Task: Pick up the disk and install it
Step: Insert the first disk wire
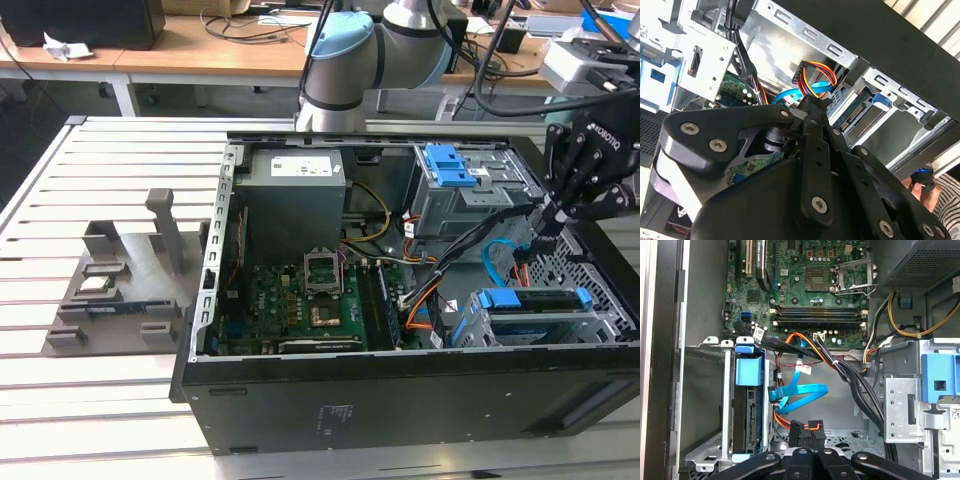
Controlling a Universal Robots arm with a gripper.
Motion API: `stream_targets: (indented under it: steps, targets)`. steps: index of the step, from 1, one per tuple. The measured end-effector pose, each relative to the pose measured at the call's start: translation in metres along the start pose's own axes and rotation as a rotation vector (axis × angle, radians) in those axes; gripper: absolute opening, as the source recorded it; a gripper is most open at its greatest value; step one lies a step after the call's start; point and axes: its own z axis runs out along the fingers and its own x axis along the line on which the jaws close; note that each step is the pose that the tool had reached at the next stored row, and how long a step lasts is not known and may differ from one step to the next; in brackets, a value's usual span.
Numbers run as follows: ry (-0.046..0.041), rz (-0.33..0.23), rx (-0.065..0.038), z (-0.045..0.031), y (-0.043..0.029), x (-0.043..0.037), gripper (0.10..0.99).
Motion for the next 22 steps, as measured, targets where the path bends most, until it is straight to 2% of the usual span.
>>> stream_targets:
  steps: [1, 3, 5, 6, 7, 8, 10, 12, 20, 22]
  targets:
    - [0.0000, 0.000, 0.000, 0.0000, -0.0001, 0.0000, 0.235]
    - [0.0000, 0.000, 0.000, 0.0000, -0.0001, 0.0000, 0.235]
    - [0.0000, 0.000, 0.000, 0.0000, -0.0001, 0.0000, 0.361]
    - [0.0010, 0.000, 0.000, 0.0000, -0.0001, 0.0000, 0.361]
    - [0.0057, 0.000, 0.000, 0.0000, -0.0002, 0.0001, 0.361]
    - [0.0173, 0.001, 0.000, 0.0004, -0.0002, 0.0004, 0.361]
    - [0.0346, 0.003, 0.000, 0.0021, -0.0003, 0.0011, 0.361]
    - [0.0422, 0.004, 0.000, 0.0067, -0.0001, 0.0017, 0.361]
    - [0.0596, 0.005, 0.000, 0.0129, 0.0013, 0.0079, 0.361]
    - [0.0612, 0.005, 0.000, 0.0130, 0.0013, 0.0079, 0.361]
